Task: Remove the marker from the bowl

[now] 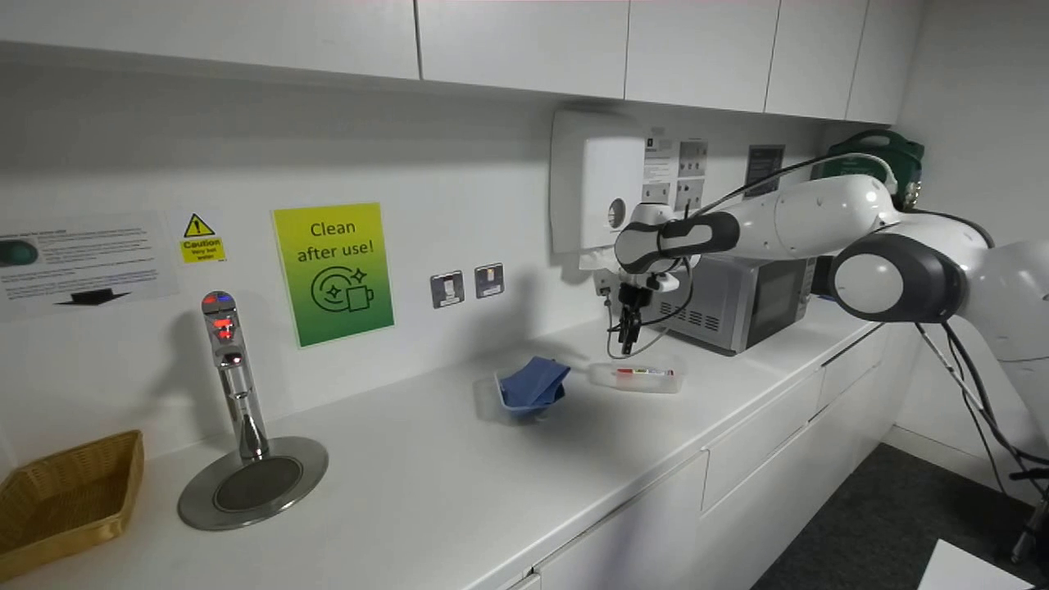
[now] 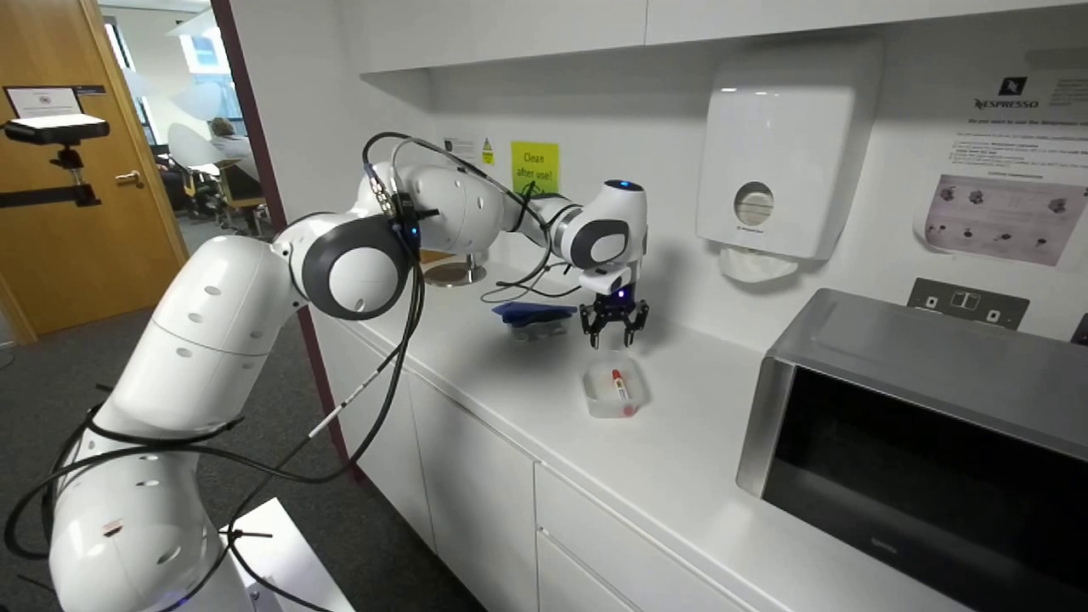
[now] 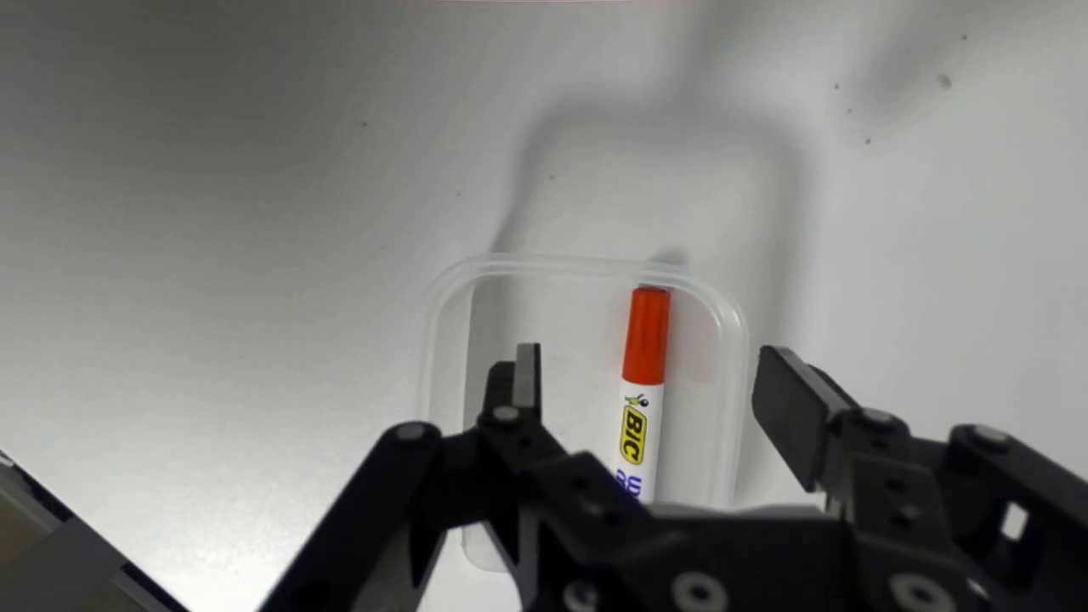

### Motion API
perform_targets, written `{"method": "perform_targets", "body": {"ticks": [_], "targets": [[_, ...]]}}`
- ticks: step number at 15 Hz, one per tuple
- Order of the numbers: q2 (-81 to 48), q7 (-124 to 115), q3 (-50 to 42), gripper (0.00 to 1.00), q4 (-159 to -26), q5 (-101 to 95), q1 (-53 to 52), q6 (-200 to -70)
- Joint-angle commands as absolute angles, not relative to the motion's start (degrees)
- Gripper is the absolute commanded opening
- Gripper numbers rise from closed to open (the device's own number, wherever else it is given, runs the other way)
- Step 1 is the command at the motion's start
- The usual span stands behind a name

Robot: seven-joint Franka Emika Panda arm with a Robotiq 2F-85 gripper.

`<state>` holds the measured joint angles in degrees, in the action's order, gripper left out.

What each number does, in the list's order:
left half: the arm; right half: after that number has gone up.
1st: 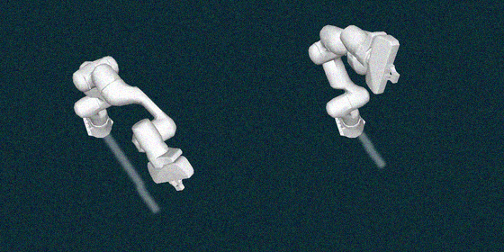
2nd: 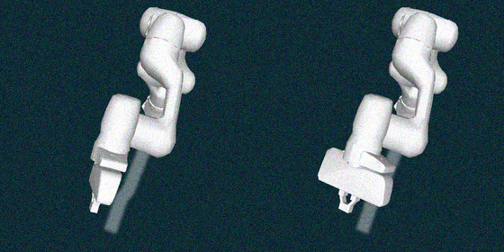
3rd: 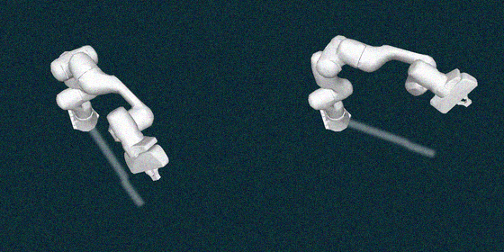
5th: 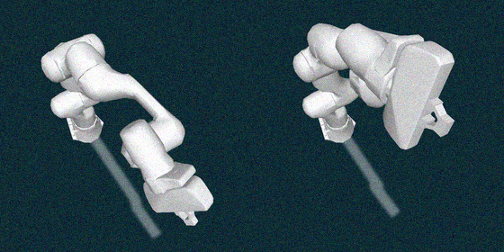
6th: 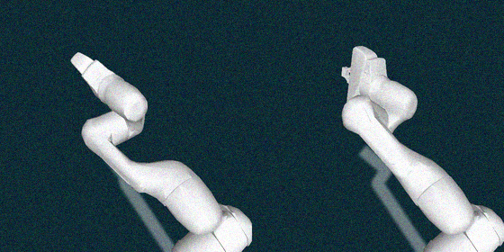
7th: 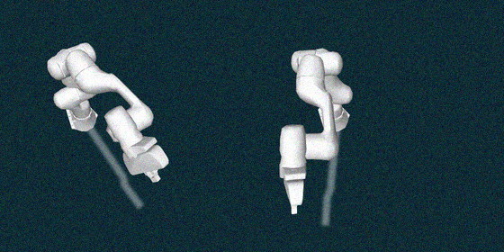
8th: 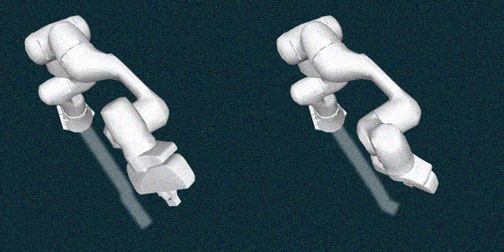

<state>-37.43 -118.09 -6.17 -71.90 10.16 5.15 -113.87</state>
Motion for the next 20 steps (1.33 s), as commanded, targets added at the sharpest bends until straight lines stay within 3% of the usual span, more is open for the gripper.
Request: {"method": "perform_targets", "body": {"ticks": [1,7,20], "targets": [[-36.21,-118.32,-6.27,0.79,-71.71,10.51,4.92,-110.64],[-36.18,-118.16,-6.42,0.71,-72.36,10.84,5.35,-107.37],[-37.59,-118.61,-7.83,0.68,-73.05,10.51,6.53,-106.52]]}}
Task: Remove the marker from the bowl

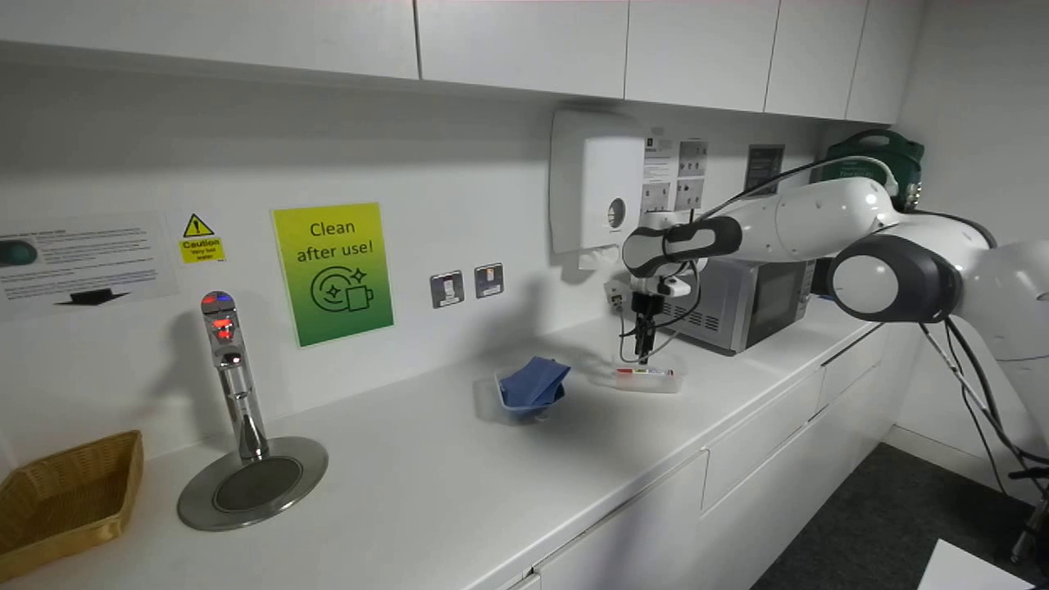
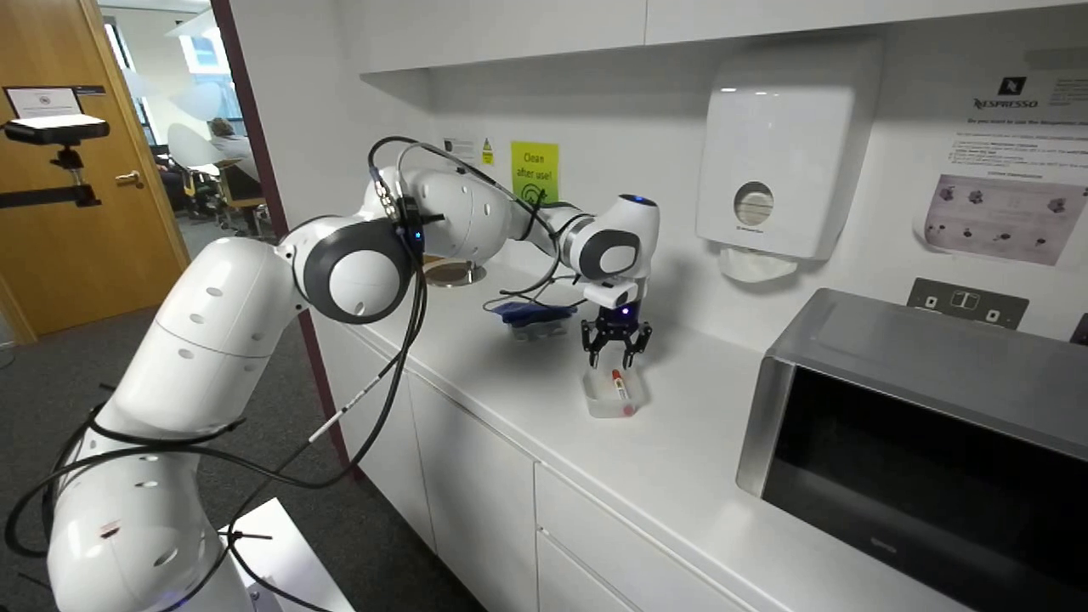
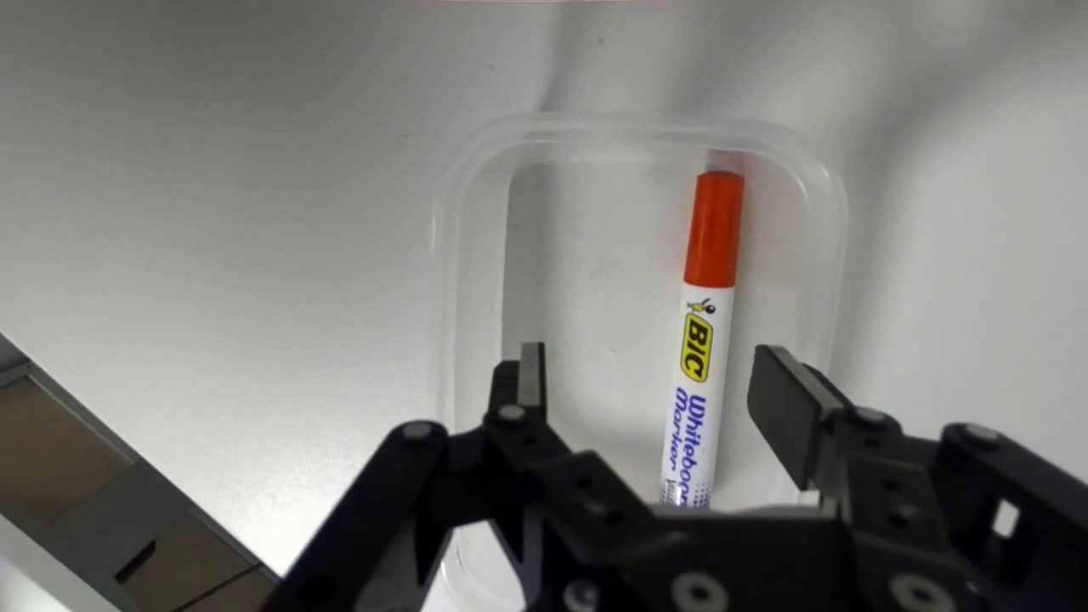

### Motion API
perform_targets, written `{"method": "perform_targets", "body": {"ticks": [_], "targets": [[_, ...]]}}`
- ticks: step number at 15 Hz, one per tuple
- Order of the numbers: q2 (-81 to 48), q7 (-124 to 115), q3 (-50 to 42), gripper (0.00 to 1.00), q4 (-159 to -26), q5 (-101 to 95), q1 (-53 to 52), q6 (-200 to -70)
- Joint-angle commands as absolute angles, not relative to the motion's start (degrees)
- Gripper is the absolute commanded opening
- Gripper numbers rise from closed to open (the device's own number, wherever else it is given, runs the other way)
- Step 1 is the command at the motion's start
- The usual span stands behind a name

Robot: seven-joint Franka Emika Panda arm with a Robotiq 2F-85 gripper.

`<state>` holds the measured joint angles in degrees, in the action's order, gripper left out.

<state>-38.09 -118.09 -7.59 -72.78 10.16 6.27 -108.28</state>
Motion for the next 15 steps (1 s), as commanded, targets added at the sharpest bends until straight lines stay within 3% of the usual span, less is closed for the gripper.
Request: {"method": "perform_targets", "body": {"ticks": [1,15], "targets": [[-37.77,-118.74,-7.95,0.68,-73.08,10.31,6.35,-106.65],[-39.98,-123.18,-10.35,0.66,-72.44,4.99,4.50,-107.70]]}}
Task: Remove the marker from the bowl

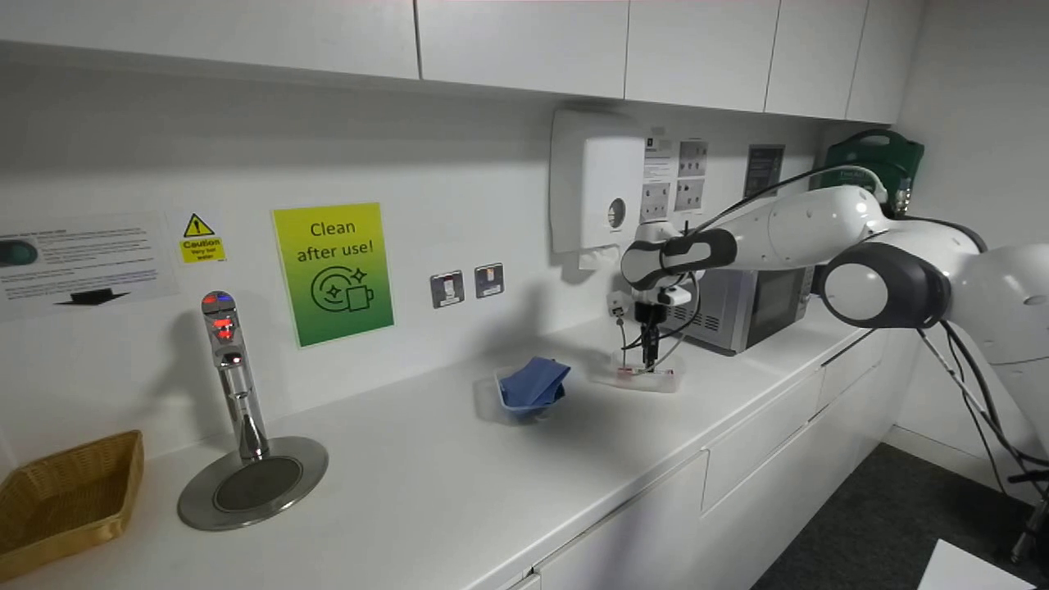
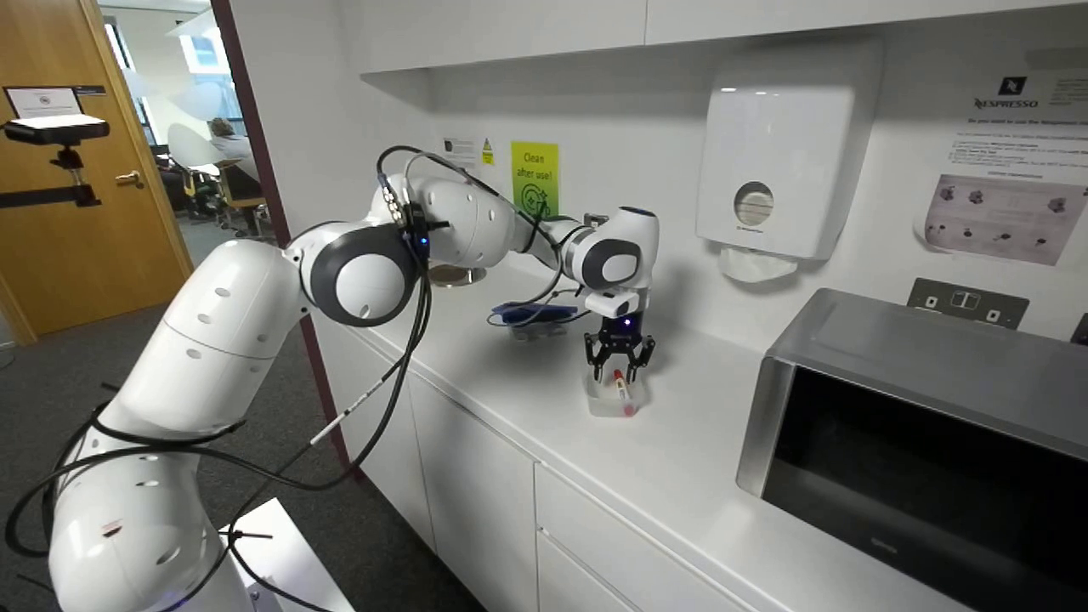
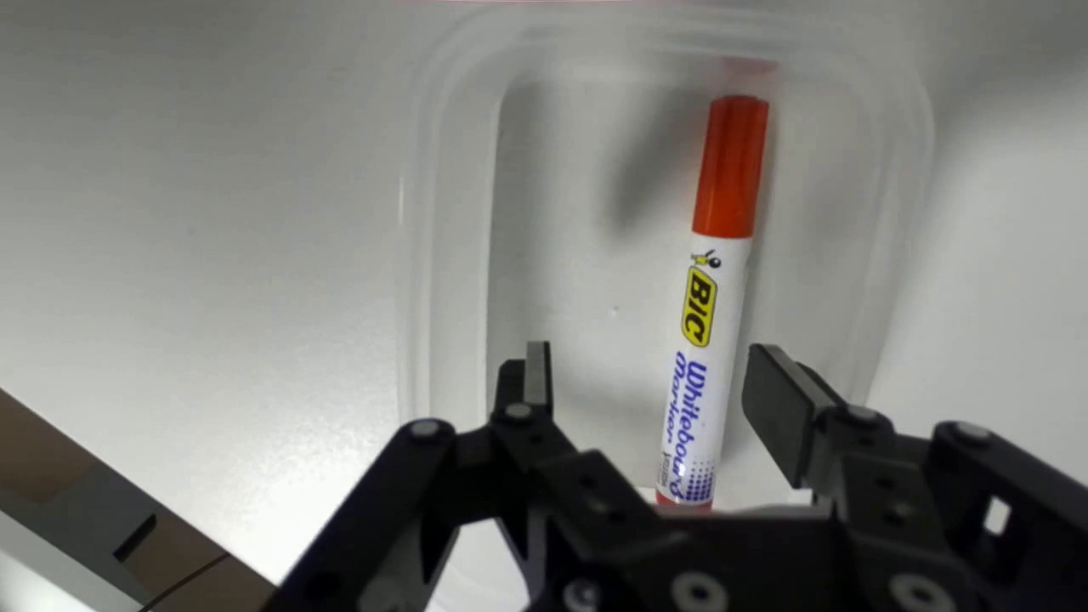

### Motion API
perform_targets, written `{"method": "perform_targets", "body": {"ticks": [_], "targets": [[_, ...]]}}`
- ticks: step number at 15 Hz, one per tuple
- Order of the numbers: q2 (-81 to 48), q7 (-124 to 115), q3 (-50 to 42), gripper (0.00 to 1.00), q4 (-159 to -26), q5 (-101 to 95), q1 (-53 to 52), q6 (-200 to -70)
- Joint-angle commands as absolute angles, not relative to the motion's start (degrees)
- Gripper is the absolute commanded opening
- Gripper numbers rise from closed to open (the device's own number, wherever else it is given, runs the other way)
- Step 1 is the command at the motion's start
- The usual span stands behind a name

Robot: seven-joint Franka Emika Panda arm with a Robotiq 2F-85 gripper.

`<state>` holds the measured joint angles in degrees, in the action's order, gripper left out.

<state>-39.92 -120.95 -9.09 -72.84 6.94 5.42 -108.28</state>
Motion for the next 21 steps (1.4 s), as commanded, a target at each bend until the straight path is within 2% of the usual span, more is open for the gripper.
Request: {"method": "perform_targets", "body": {"ticks": [1,21], "targets": [[-40.10,-123.59,-10.56,0.68,-72.47,4.41,4.31,-107.80],[-41.10,-125.06,-9.68,0.77,-72.44,-0.86,2.05,-108.51]]}}
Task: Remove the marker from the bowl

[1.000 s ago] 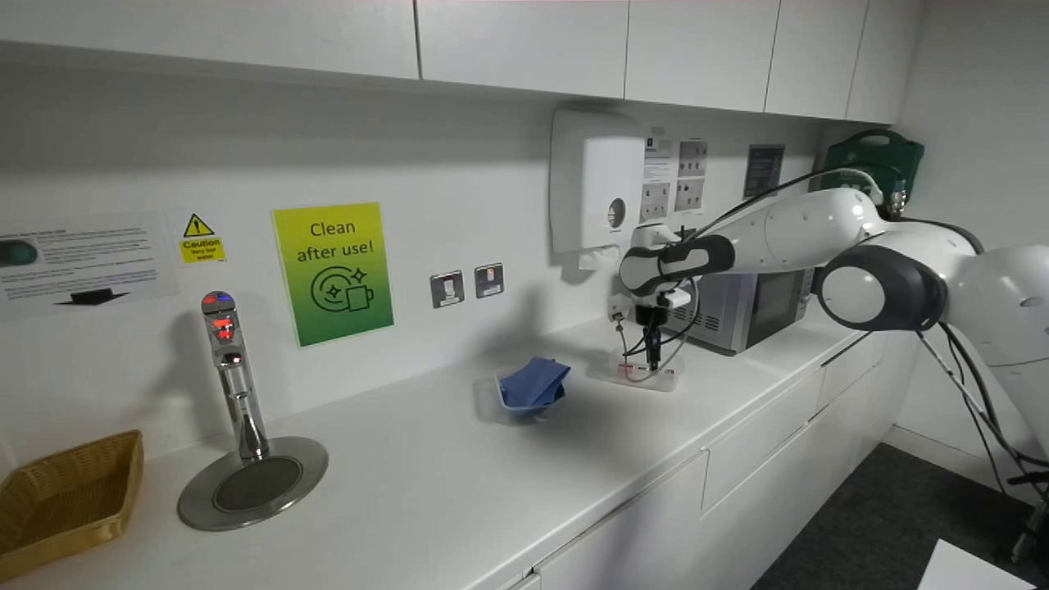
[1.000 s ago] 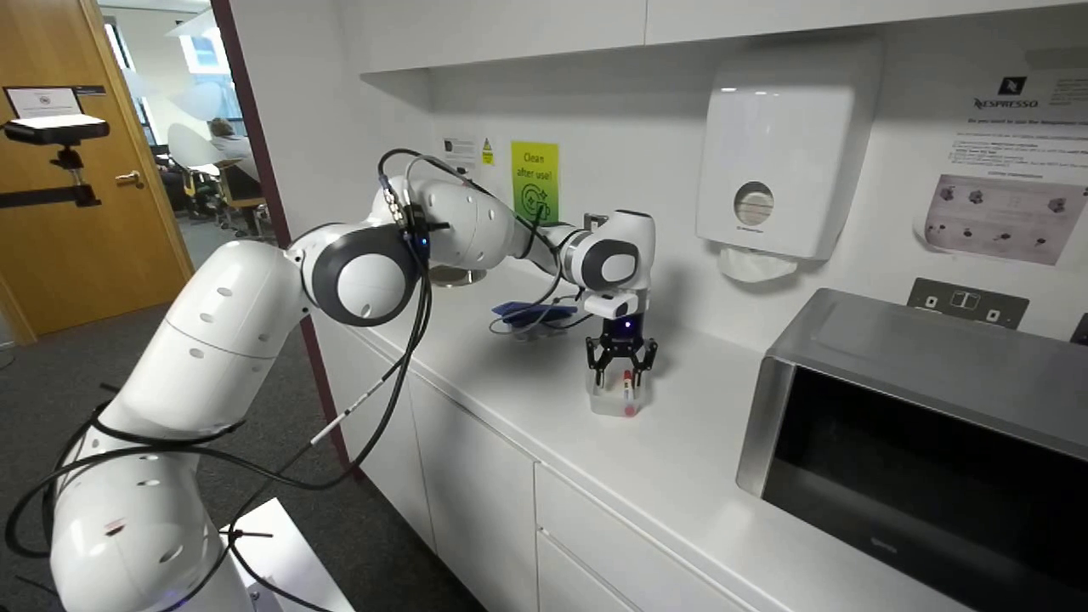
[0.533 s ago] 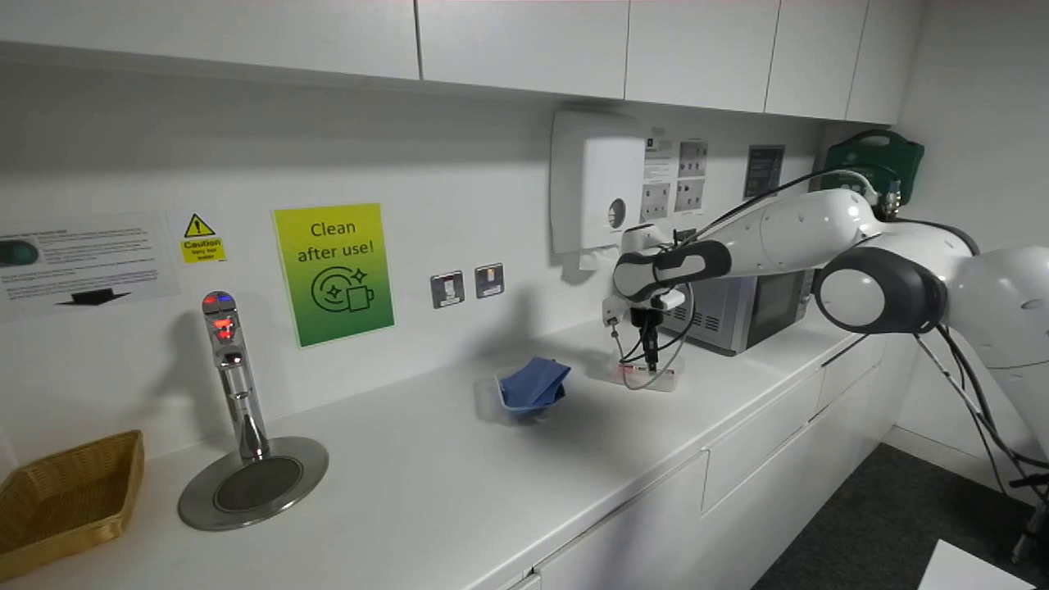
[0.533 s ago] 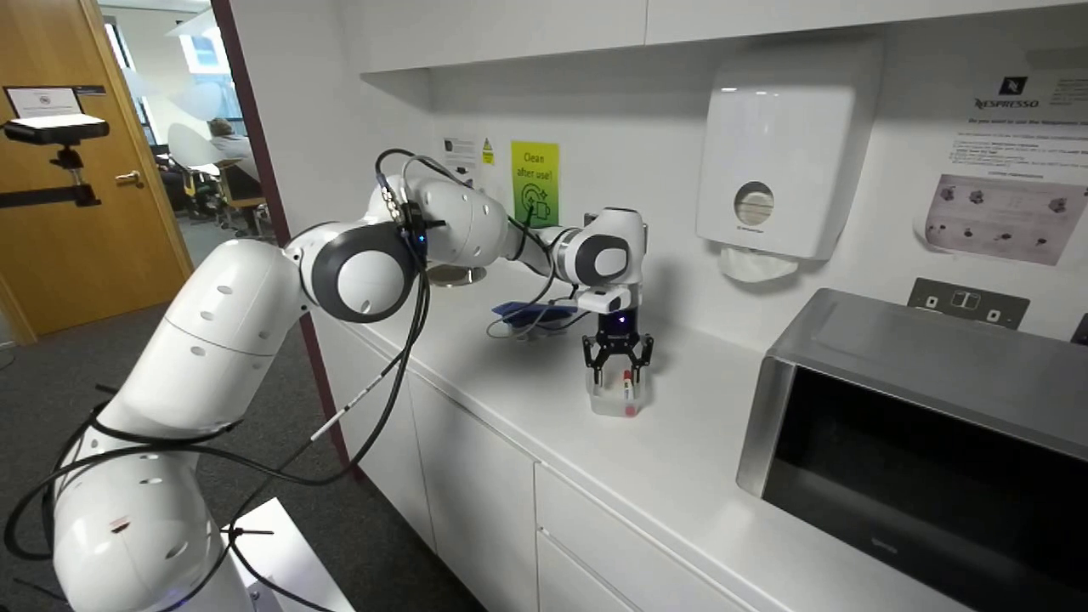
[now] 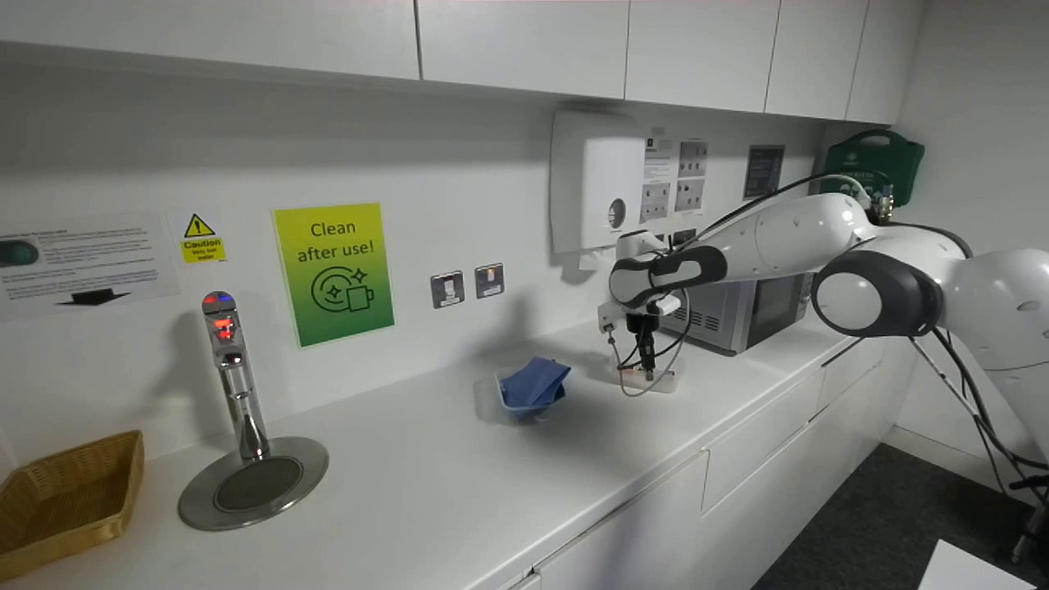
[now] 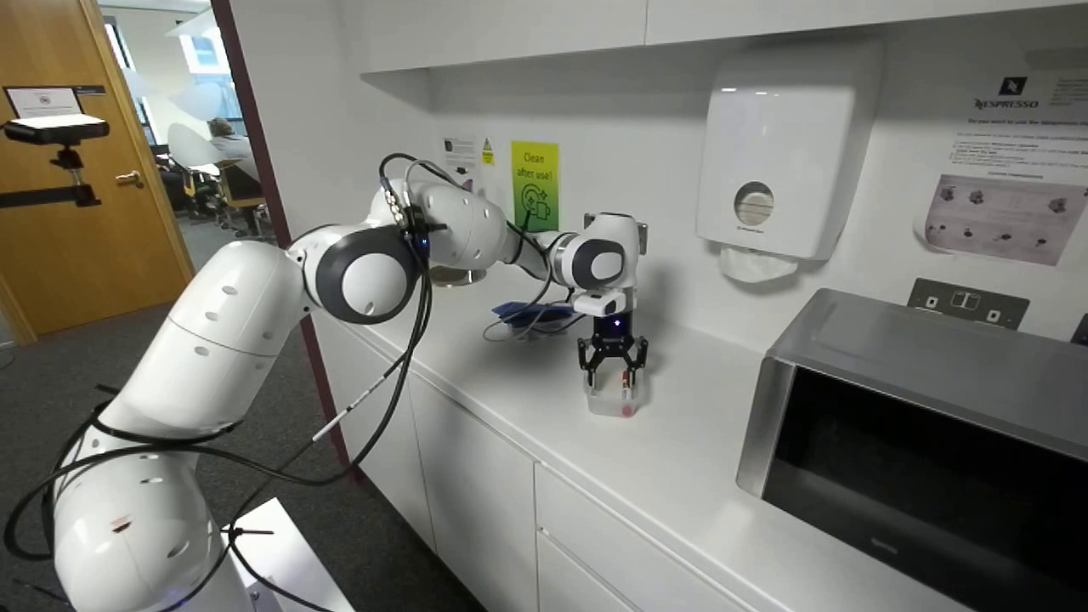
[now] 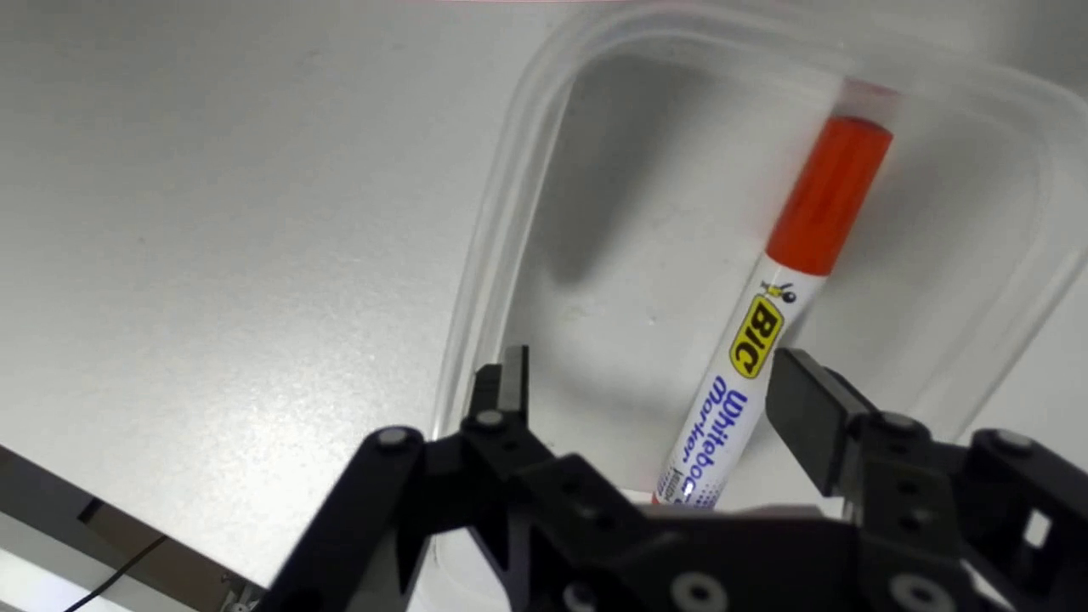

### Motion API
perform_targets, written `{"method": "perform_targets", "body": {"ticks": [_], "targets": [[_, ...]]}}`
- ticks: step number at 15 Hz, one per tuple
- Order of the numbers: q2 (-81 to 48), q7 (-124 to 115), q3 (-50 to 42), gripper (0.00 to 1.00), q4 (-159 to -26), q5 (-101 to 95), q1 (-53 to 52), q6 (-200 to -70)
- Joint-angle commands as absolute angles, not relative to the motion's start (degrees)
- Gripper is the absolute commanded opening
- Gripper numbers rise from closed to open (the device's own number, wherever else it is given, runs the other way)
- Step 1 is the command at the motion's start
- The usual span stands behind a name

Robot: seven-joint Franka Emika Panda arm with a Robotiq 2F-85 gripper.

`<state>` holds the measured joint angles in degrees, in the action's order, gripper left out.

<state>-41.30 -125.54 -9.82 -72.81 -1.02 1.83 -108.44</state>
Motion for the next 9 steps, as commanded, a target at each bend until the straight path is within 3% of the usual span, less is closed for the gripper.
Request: {"method": "perform_targets", "body": {"ticks": [1,9], "targets": [[-41.11,-124.96,-9.65,0.76,-72.41,-0.77,2.14,-108.53],[-41.52,-121.85,-8.36,0.80,-71.66,2.03,3.85,-107.92]]}}
